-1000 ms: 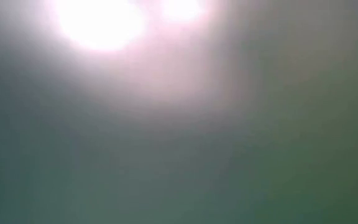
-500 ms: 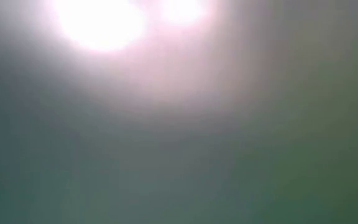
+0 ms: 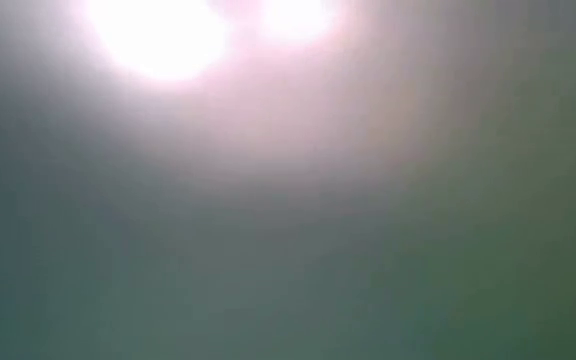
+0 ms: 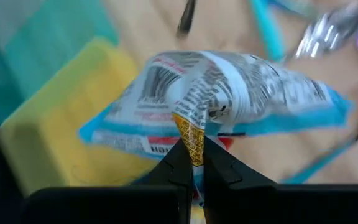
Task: Pick & Place Food Item
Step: Put the blue noodle pack into the blue bin
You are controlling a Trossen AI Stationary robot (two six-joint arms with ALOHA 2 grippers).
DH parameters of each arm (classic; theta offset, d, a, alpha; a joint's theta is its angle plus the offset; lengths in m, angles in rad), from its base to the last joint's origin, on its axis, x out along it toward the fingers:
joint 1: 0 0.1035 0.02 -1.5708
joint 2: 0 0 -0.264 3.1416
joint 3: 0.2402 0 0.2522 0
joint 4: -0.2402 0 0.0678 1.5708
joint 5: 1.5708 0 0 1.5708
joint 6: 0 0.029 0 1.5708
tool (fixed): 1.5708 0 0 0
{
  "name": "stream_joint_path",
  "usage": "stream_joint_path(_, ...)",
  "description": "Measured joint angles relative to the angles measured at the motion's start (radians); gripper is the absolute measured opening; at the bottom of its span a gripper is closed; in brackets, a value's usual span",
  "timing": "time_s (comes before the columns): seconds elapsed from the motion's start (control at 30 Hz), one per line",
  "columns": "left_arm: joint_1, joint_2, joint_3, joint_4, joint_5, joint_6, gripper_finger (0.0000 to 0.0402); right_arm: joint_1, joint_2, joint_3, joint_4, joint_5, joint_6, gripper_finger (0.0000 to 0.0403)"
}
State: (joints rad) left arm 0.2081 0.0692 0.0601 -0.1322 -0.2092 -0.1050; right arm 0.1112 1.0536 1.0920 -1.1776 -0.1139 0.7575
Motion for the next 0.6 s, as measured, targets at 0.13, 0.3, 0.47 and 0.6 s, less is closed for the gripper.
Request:
stream_joint_path(0.13,0.000,0.000,0.000,0.000,0.000,0.000,0.0000,0.074,-0.036,0.008,-0.069,-0.101,0.103,0.0011)
stream_joint_path(0.3,0.000,0.000,0.000,0.000,0.000,0.000,0.0000,0.187,-0.071,0.013,-0.084,-0.204,0.239,0.0011)
stream_joint_path(0.47,0.000,0.000,0.000,0.000,0.000,0.000,0.0000,0.318,-0.086,0.013,-0.083,-0.223,0.401,0.0011)
stream_joint_path(0.6,0.000,0.000,0.000,0.000,0.000,0.000,0.0000,0.427,-0.083,0.001,-0.081,-0.161,0.521,0.0011)
